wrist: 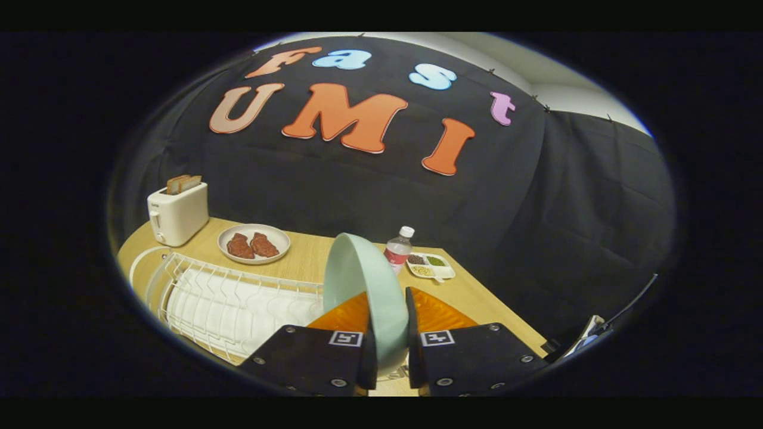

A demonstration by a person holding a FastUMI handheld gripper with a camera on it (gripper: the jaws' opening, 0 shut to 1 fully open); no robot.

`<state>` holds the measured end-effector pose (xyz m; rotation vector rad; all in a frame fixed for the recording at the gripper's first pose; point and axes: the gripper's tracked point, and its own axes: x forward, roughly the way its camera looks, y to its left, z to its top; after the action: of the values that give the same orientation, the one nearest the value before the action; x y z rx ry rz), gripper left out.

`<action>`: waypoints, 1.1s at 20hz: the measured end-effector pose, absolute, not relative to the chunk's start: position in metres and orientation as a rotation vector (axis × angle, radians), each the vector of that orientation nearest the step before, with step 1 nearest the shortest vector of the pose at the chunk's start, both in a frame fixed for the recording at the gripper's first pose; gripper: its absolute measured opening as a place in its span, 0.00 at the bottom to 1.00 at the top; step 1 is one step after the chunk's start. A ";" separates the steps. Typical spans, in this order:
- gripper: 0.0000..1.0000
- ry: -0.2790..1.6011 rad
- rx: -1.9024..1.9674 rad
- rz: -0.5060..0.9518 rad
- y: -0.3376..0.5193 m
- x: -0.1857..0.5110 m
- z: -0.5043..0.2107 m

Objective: Take the plate from the dish rack, then take the spoon from the basket and place it into the plate.

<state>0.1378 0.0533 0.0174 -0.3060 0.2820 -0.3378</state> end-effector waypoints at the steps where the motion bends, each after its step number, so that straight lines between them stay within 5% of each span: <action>1: 0.21 0.271 -0.299 -0.337 0.052 0.136 0.023; 22: 0.21 0.367 0.257 -0.053 0.062 -0.023 -0.029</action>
<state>-0.0229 0.0616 -0.0295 0.2565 0.3668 -0.0533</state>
